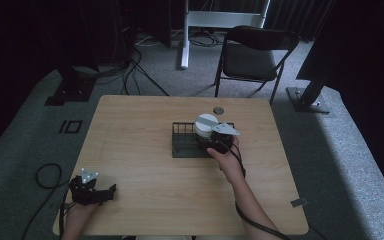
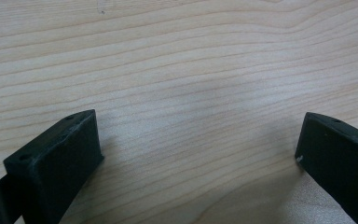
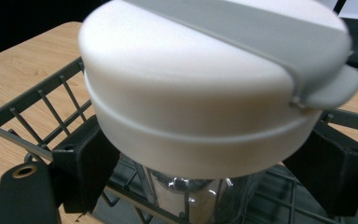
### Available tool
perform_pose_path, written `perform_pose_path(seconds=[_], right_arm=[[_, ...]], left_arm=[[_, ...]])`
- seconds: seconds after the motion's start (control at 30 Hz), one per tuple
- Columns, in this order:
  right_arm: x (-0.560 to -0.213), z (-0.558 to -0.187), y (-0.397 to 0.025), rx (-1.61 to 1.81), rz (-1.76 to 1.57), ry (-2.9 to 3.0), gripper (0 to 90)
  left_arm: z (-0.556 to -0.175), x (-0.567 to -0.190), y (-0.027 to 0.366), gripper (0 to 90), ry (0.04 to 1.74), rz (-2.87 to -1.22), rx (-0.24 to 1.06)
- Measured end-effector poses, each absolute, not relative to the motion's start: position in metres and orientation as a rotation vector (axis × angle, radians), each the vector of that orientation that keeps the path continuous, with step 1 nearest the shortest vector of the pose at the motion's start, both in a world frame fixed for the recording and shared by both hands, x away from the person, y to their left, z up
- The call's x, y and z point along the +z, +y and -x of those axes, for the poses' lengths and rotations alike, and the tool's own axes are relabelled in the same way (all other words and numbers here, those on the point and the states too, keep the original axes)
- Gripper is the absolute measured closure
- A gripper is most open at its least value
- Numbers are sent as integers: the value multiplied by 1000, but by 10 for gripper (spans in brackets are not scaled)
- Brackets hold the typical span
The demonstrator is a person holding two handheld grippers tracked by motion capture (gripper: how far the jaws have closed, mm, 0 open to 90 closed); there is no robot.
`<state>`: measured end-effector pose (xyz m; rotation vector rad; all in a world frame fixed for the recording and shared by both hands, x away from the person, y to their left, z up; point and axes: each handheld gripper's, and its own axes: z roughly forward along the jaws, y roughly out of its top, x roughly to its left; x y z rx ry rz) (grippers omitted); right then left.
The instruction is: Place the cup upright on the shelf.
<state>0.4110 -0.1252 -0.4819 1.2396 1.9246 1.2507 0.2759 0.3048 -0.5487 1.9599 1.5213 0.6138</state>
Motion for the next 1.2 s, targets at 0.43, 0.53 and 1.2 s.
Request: perform_pose_path(seconds=[0.43, 0.53, 1.2], right_arm=[[-477, -401, -131, 1273, -1224, 1921, 136], [-476, -397, -131, 1281, -1221, 1923, 136], [-476, -370, -146, 1294, -1193, 1917, 136]], left_arm=[[-276, -549, 305, 2, 1521, -1960, 614], [-276, -549, 305, 2, 1521, -1960, 614], [-276, -549, 305, 2, 1521, -1961, 614]])
